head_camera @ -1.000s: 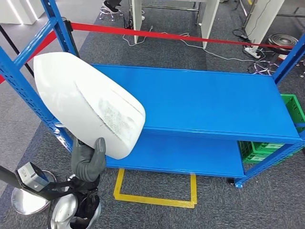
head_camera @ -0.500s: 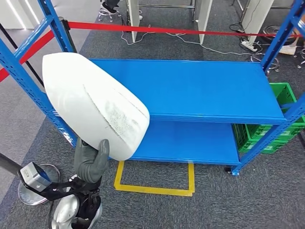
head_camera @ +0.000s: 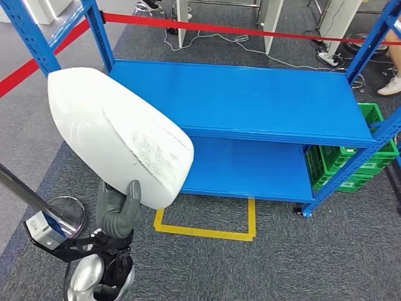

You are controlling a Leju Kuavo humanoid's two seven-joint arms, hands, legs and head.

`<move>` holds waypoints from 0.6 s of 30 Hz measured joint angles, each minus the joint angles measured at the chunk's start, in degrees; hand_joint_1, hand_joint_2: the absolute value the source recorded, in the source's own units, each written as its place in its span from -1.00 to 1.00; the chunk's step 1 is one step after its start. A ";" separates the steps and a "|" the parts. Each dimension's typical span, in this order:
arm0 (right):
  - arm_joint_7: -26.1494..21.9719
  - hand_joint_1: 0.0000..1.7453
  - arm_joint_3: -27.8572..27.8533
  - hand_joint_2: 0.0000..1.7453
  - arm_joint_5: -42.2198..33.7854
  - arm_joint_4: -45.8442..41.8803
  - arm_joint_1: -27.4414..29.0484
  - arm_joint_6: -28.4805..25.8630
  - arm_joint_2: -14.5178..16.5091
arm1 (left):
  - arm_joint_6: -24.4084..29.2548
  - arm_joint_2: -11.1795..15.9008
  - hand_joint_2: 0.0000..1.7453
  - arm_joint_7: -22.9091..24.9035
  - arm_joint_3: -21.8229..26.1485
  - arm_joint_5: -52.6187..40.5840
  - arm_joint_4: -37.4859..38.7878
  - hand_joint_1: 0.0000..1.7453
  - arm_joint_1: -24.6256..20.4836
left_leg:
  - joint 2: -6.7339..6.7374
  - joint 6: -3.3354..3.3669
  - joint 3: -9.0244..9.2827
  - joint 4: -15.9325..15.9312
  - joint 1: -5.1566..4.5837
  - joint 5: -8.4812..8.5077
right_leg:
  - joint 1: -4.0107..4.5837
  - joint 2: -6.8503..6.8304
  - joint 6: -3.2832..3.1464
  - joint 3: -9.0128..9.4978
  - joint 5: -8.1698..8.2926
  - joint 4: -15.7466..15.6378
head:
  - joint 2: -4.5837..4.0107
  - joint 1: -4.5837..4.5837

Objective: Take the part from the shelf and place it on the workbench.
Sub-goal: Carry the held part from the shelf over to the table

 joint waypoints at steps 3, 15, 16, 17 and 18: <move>0.24 -1.00 0.03 1.00 0.22 0.01 -0.01 0.09 0.01 | -0.01 0.01 1.00 0.10 -0.01 0.08 0.06 1.00 0.02 | 0.06 0.31 -2.41 0.05 -0.19 2.01 | 0.02 0.01 0.21 -1.55 -5.87 10.19 | -0.01 0.14; 1.08 -1.00 0.09 1.00 0.45 0.01 -0.49 -0.16 0.09 | -0.24 -0.03 1.00 0.50 -0.04 0.79 0.13 1.00 0.07 | 0.06 -2.76 -8.56 4.43 0.01 1.70 | 0.57 -0.24 -2.88 11.63 -1.53 -7.15 | -0.01 -0.08; 1.08 -1.00 0.09 1.00 0.41 0.01 -0.50 -0.25 0.09 | -0.25 0.00 1.00 0.51 -0.04 0.80 0.13 1.00 0.07 | 0.05 -3.04 -9.54 7.83 0.05 -1.50 | 0.58 -0.27 -3.09 10.83 -0.80 -7.11 | -0.01 -0.15; 1.08 -1.00 0.09 1.00 0.33 0.01 -0.50 -0.33 0.09 | -0.26 0.04 1.00 0.52 -0.04 0.80 0.13 1.00 0.08 | 0.06 -3.24 -10.41 11.61 0.10 -3.96 | 0.58 -0.29 -3.22 9.98 -0.08 -7.05 | 0.00 -0.21; 1.08 -1.00 0.09 1.00 0.20 0.01 -0.48 -0.39 0.08 | -0.27 0.08 1.00 0.53 -0.03 0.80 0.14 1.00 0.08 | 0.06 -3.38 -10.89 14.74 0.15 -4.99 | 0.59 -0.30 -3.19 9.00 0.65 -6.97 | -0.01 -0.20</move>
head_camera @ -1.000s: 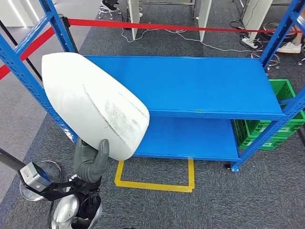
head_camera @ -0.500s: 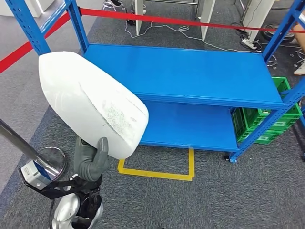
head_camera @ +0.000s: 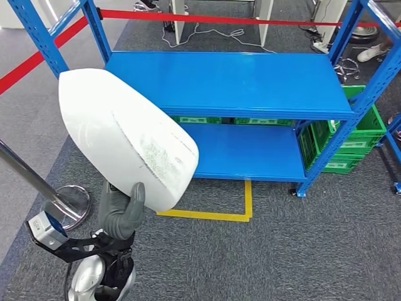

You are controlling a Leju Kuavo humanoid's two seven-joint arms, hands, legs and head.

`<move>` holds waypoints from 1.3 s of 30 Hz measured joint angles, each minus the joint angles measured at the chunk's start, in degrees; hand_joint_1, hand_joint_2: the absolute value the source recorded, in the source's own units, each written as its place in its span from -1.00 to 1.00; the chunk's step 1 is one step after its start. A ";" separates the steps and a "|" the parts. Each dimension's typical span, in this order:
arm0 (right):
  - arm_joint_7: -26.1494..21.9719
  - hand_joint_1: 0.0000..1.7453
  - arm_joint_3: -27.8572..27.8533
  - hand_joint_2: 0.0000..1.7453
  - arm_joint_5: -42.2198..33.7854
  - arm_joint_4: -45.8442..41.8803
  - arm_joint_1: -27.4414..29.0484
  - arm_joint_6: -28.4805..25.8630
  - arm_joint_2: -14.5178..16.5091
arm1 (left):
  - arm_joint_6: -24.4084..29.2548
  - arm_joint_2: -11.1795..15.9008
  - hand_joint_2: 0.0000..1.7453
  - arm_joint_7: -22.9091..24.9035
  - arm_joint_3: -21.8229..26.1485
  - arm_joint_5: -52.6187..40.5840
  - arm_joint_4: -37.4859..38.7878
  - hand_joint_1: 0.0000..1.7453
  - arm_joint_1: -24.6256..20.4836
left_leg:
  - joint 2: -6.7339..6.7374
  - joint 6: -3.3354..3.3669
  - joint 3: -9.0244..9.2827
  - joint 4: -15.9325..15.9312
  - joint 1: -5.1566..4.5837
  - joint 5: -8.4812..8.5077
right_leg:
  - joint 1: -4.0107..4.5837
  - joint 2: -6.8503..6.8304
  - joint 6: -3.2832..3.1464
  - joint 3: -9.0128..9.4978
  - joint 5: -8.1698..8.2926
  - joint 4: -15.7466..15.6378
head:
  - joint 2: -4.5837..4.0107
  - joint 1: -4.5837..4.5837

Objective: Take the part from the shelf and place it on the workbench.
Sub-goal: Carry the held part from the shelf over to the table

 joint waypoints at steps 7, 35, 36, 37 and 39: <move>0.03 -1.00 0.00 1.00 -0.45 -0.02 -0.03 -0.08 -0.01 | -0.17 -0.09 1.00 0.02 0.01 0.00 0.03 1.00 -0.32 | -0.09 0.72 13.22 -13.77 0.19 3.46 | 0.22 0.05 1.32 -5.18 4.13 0.86 | -0.01 0.03; -1.73 -1.00 -1.87 1.00 -4.07 0.00 0.04 -0.04 0.13 | 10.35 -1.19 1.00 -1.14 0.94 -4.92 0.45 1.00 0.49 | 0.01 0.82 5.10 -7.60 -0.07 6.75 | -0.07 0.45 0.66 0.71 -0.80 0.19 | -0.01 0.05; -2.29 -1.00 -1.89 1.00 -3.87 0.00 0.03 -0.04 0.14 | 10.78 -1.13 1.00 -1.59 0.94 -5.79 0.45 1.00 0.42 | 0.00 1.03 6.96 -10.79 -0.12 7.64 | 0.04 0.49 0.84 0.59 -0.76 0.26 | -0.01 0.06; -2.73 -1.00 -1.88 1.00 -3.71 0.00 0.01 -0.04 0.14 | 11.17 -1.07 1.00 -2.01 0.94 -6.50 0.45 1.00 0.35 | -0.01 1.25 8.10 -12.92 -0.16 7.85 | 0.14 0.52 1.06 0.42 -0.70 0.36 | 0.00 0.05; -3.15 -1.00 -1.88 1.00 -3.60 0.00 -0.06 -0.02 0.13 | 11.55 -0.96 1.00 -2.44 0.93 -7.20 0.45 1.00 0.31 | -0.07 1.77 8.32 -14.24 -0.15 7.50 | 0.26 0.48 1.53 -0.03 -0.53 0.53 | 0.00 0.08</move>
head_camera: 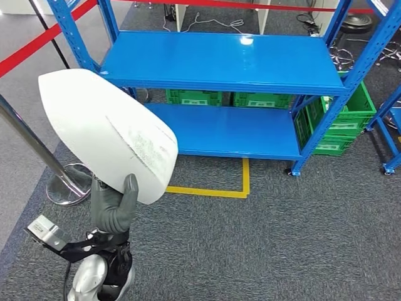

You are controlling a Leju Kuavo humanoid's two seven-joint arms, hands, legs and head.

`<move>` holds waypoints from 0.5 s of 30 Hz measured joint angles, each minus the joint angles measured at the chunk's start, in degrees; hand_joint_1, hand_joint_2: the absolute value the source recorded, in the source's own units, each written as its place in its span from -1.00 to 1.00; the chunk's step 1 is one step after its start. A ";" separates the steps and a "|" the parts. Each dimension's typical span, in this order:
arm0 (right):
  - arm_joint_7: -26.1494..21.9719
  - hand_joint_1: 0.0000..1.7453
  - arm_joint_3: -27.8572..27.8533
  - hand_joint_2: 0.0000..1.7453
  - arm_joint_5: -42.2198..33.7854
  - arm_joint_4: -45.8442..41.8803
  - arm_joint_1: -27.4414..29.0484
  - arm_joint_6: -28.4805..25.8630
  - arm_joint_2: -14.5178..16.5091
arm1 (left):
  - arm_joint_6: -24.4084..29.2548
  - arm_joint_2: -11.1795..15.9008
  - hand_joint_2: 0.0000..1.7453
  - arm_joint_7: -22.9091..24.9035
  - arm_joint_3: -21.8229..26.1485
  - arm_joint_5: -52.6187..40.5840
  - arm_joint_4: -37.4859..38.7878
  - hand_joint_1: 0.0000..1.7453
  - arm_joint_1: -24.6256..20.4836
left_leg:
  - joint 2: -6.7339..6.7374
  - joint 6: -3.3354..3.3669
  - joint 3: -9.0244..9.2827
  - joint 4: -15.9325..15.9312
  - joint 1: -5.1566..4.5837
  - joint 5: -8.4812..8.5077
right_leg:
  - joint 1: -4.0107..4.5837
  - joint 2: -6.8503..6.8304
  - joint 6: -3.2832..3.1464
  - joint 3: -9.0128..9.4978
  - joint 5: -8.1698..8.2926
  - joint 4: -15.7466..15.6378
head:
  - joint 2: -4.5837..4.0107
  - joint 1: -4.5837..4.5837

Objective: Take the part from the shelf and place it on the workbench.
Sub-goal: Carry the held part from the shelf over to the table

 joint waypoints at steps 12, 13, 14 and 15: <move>-0.60 -1.00 0.01 1.00 0.35 0.00 0.02 0.62 -0.01 | 0.05 0.38 1.00 -1.26 -0.11 -0.80 0.10 1.00 0.04 | -0.08 1.03 -0.86 -0.16 0.05 0.77 | -0.34 0.07 1.22 -0.80 -1.39 3.67 | -0.01 0.40; -0.80 -1.00 0.02 1.00 0.39 0.00 -0.06 0.78 -0.01 | 0.06 0.42 1.00 -1.47 -0.14 -1.07 0.09 1.00 0.04 | -0.10 0.76 -1.07 -0.02 -0.06 0.91 | -0.34 0.14 1.02 0.16 -0.87 1.58 | -0.01 0.36; -1.00 -1.00 0.02 1.00 0.44 0.00 -0.11 0.93 -0.01 | 0.08 0.49 1.00 -1.69 -0.19 -1.40 0.08 1.00 0.05 | -0.12 0.44 -1.31 0.09 -0.14 1.08 | -0.28 0.23 0.78 0.39 -0.84 0.79 | 0.00 0.33; -1.23 -1.00 0.03 1.00 0.56 0.00 -0.11 1.07 -0.01 | 0.10 0.60 1.00 -1.93 -0.30 -1.79 0.07 1.00 0.07 | -0.12 0.15 -1.52 0.16 -0.15 1.26 | -0.25 0.31 0.45 0.26 -0.73 0.75 | 0.00 0.29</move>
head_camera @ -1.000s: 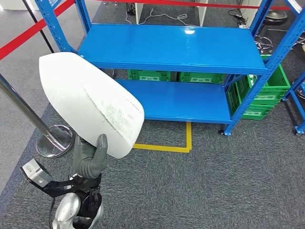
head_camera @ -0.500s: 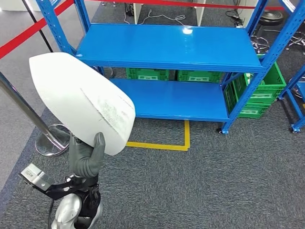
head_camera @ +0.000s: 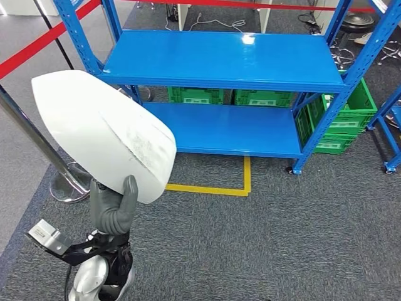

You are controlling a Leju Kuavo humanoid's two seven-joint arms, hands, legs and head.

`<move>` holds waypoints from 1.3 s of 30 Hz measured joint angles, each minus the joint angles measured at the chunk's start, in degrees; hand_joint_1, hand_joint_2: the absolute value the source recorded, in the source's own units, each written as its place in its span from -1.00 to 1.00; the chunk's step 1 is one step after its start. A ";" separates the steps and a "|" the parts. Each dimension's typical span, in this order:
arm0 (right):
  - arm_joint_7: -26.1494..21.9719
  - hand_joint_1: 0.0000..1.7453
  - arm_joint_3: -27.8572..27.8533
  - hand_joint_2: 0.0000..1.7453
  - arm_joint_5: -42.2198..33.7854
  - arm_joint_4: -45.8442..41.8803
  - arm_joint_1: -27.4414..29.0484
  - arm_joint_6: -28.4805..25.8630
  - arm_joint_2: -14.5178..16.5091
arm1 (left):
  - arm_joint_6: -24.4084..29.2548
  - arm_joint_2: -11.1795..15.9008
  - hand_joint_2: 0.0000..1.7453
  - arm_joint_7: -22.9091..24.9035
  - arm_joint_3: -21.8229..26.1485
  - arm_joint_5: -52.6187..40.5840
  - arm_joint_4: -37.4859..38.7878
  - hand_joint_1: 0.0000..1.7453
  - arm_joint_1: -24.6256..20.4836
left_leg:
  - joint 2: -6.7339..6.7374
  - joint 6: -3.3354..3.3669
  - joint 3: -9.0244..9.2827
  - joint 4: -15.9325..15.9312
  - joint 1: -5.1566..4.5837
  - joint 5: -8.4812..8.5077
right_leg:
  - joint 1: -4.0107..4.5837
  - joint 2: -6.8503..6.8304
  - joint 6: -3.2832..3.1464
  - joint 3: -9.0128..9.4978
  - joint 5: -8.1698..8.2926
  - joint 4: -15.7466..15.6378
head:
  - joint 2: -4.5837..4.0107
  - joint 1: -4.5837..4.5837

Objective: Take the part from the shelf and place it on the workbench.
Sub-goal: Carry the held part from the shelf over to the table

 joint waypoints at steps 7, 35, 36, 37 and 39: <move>-0.51 -1.00 0.03 1.00 -0.59 0.00 0.08 0.49 0.02 | 0.35 0.80 1.00 -0.74 -0.68 -1.05 -0.30 1.00 0.35 | 0.07 -1.72 -6.85 15.20 0.28 -8.64 | -0.25 0.01 -1.71 -1.29 1.23 -0.08 | 0.00 -0.46; -0.08 -1.00 -0.32 1.00 -1.77 0.00 -0.29 -0.09 -0.04 | 0.03 1.54 1.00 -0.90 -0.83 -1.05 -0.82 1.00 0.59 | 2.51 -1.29 -0.67 6.13 0.29 -6.35 | -0.09 -0.88 -1.46 -2.70 1.99 0.60 | 0.00 -0.04; -0.06 -1.00 -0.34 1.00 -1.79 0.00 -0.34 -0.08 -0.05 | 0.01 1.58 1.00 -0.90 -0.83 -1.03 -0.84 1.00 0.63 | 1.51 -1.48 -2.47 9.94 0.35 -8.27 | -0.13 -0.24 -1.62 -2.85 2.09 0.60 | -0.01 -0.09; -0.06 -1.00 -0.35 1.00 -1.79 0.00 -0.36 -0.06 -0.07 | -0.01 1.64 1.00 -0.90 -0.83 -1.03 -0.85 1.00 0.66 | 1.08 -1.59 -4.23 13.56 0.40 -9.72 | -0.14 0.43 -1.72 -2.98 2.17 0.61 | 0.00 -0.11; -0.07 -1.00 -0.37 1.00 -1.80 0.00 -0.27 -0.04 -0.07 | -0.01 1.75 1.00 -0.90 -0.82 -1.03 -0.85 1.00 0.68 | 0.82 -1.61 -5.77 16.37 0.44 -9.71 | -0.18 1.85 -1.71 -3.12 2.31 0.62 | 0.00 -0.12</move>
